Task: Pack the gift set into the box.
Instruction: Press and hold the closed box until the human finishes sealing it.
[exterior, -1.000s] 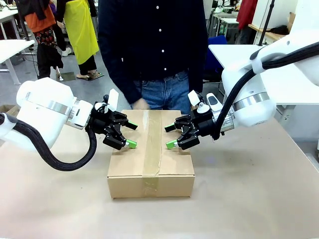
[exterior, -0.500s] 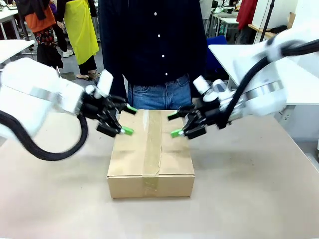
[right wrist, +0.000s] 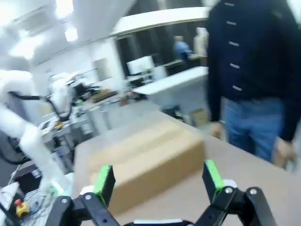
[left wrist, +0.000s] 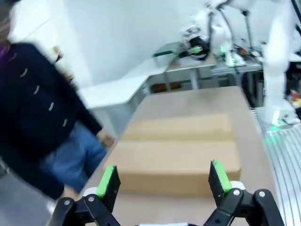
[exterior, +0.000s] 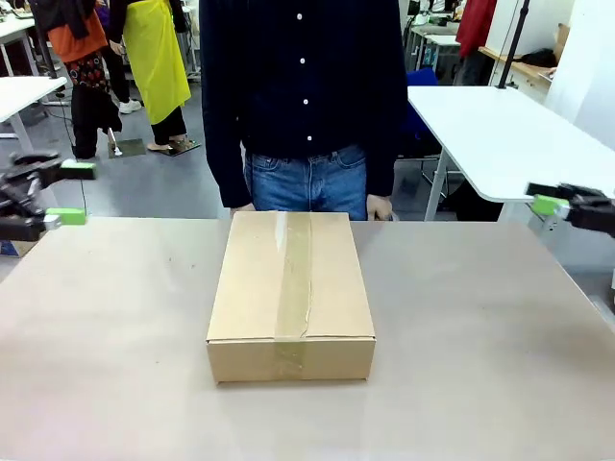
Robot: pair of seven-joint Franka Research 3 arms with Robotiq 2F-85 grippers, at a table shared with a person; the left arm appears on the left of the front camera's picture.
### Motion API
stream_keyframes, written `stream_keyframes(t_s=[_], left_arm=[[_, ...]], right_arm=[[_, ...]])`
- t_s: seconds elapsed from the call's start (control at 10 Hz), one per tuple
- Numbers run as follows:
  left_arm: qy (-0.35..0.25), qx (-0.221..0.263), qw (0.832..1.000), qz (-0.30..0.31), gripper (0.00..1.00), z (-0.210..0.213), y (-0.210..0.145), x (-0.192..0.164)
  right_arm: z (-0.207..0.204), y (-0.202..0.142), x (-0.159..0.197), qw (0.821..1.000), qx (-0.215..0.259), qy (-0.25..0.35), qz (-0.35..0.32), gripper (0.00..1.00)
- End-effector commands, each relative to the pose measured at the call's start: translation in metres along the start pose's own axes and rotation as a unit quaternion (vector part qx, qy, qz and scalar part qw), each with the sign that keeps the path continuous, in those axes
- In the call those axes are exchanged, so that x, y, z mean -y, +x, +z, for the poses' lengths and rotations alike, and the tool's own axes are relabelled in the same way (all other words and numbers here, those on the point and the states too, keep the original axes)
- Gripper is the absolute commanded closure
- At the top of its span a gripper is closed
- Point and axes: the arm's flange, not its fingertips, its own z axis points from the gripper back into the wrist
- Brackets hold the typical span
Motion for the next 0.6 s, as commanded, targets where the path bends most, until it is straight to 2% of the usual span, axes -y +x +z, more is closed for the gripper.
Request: stream_keyframes(t_s=[0.0, 0.5], left_arm=[[-0.041, 0.008, 0.998, -0.041, 0.00, -0.0309, 0.0363, 0.0119], [-0.041, 0.008, 0.998, -0.041, 0.00, -0.0309, 0.0363, 0.0119]], right_arm=[[-0.0326, 0.0254, -0.0265, 0.998, -0.006, 0.057, 0.016, 0.00], [-0.0326, 0.0254, -0.0265, 0.998, -0.006, 0.057, 0.016, 0.00]])
